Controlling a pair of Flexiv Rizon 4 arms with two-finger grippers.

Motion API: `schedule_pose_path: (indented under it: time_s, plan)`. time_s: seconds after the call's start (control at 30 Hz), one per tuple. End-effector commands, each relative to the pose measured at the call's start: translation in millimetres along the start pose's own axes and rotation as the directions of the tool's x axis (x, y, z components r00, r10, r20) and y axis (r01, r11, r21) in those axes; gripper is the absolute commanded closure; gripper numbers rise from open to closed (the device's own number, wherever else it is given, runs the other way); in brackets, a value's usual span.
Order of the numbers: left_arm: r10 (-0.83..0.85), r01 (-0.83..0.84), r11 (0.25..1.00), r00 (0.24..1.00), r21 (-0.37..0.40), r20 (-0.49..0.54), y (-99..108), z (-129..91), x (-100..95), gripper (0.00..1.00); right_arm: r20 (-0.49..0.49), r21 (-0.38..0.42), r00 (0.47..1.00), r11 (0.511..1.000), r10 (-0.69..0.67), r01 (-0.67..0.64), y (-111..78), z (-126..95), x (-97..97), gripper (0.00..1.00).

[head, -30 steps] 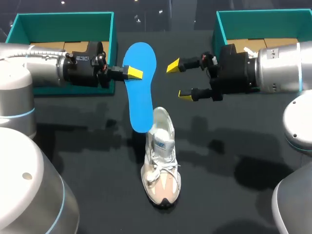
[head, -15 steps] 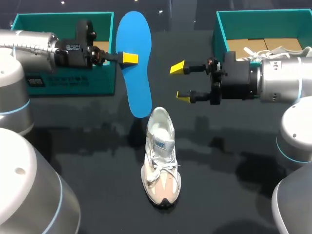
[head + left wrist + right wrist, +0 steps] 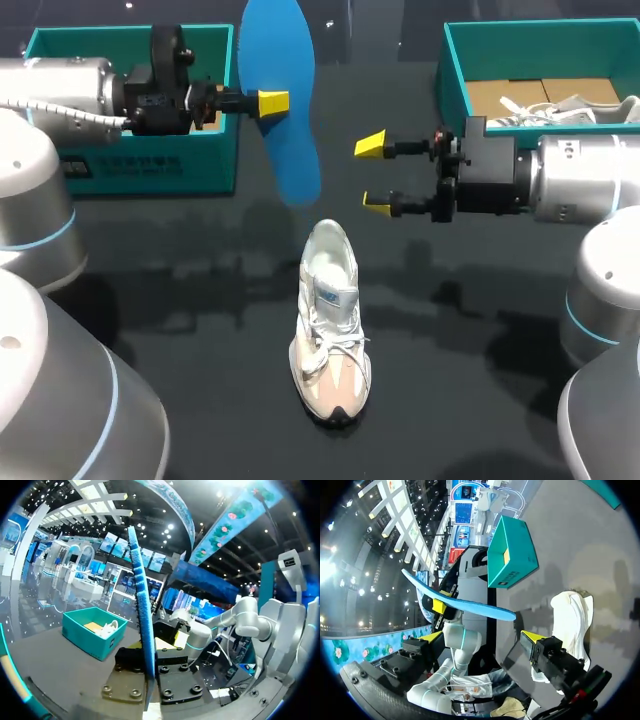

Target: Take the shoe out of the shoebox, open the shoe tongue, remove and reinsert the insole, then place the shoe into the shoebox

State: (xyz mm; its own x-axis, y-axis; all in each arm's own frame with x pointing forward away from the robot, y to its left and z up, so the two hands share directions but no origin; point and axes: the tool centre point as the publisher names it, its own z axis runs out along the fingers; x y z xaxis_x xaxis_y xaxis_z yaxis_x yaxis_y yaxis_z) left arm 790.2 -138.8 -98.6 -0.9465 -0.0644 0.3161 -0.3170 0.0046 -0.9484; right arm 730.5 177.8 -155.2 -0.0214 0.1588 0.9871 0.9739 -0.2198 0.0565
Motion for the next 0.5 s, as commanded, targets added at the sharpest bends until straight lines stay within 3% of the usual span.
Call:
schedule_pose_path:
  time_s: [0.03, 0.23, 0.5]
  plan:
    - [0.607, -0.608, 0.79, 0.794, 0.08, 0.039, -2, 1, -2.4, 1.0, 0.004, -0.003, 1.0, 1.0, 0.001, -0.001, -1.1, 1, 0.6, 0.0]
    - [0.784, -0.782, 0.617, 0.62, 0.088, 0.014, -5, -3, -2.5, 1.0, 0.004, -0.003, 1.0, 1.0, 0.001, -0.001, -1.1, 1, 0.6, 0.0]
    - [0.939, -0.938, 0.343, 0.343, 0.052, -0.007, 8, -7, -3.4, 1.0, 0.004, -0.003, 1.0, 1.0, 0.001, -0.001, -1.1, 1, 0.6, 0.0]
